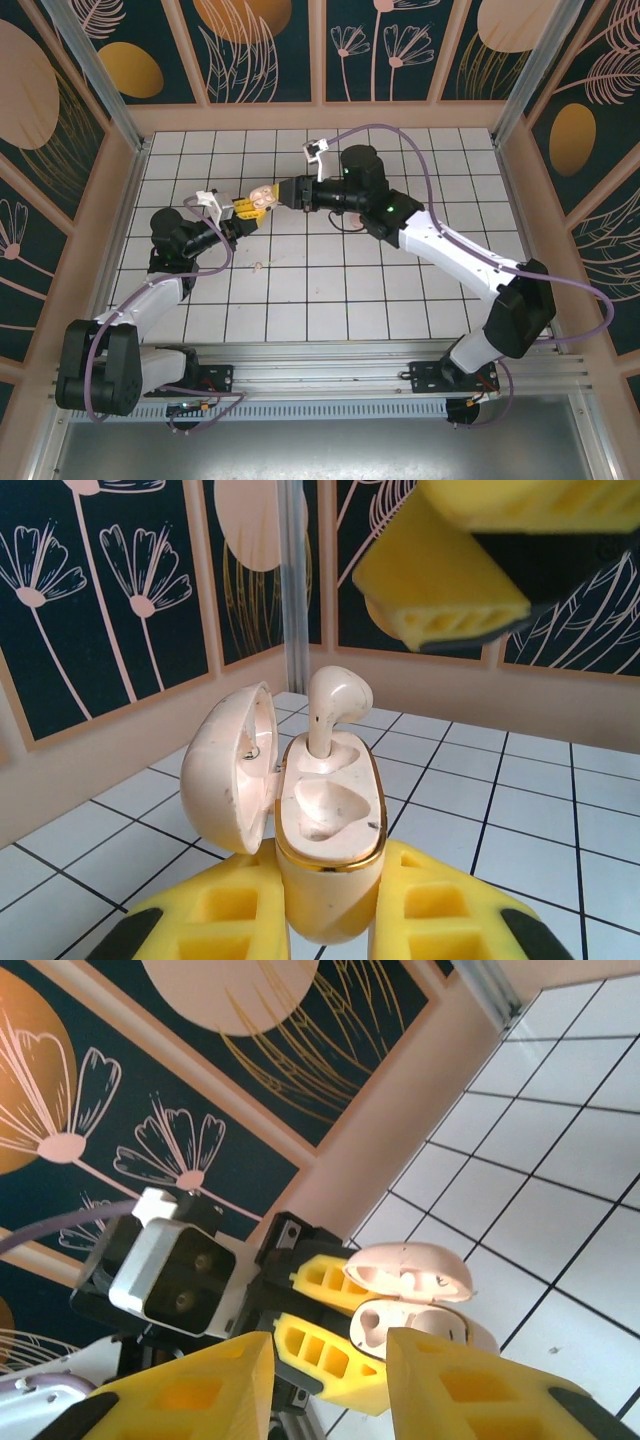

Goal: Insert the wireless bluetooth earbuds into the charging case

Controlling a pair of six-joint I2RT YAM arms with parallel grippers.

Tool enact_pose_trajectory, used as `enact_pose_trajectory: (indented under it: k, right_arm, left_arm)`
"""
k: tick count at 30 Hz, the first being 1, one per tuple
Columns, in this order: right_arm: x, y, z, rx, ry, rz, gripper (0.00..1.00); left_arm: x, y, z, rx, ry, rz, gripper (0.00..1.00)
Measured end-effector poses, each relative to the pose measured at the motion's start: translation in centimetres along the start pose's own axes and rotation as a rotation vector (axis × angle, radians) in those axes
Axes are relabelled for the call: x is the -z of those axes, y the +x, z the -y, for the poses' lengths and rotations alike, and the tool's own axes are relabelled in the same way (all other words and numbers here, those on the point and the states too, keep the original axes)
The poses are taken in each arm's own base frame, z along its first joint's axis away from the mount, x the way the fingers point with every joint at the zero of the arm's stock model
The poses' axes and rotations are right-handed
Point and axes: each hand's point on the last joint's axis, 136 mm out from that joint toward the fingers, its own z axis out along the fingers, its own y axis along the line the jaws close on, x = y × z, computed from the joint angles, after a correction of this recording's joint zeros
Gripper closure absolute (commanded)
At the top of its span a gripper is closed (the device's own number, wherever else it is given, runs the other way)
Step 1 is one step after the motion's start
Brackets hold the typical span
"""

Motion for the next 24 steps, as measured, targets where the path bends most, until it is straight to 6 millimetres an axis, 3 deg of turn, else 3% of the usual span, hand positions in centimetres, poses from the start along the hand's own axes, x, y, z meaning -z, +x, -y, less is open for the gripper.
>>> enact_pose_trajectory:
  k: [6, 24]
  right_arm:
    - [0.1, -0.3, 0.5, -0.009, 0.010, 0.006, 0.61]
    - [-1.6, 1.4, 2.2, -0.061, 0.017, -0.053, 0.75]
  left_arm:
    - [0.0, 0.0, 0.0, 0.000, 0.000, 0.000, 0.99]
    - [0.0, 0.2, -0.1, 0.007, -0.005, -0.005, 0.99]
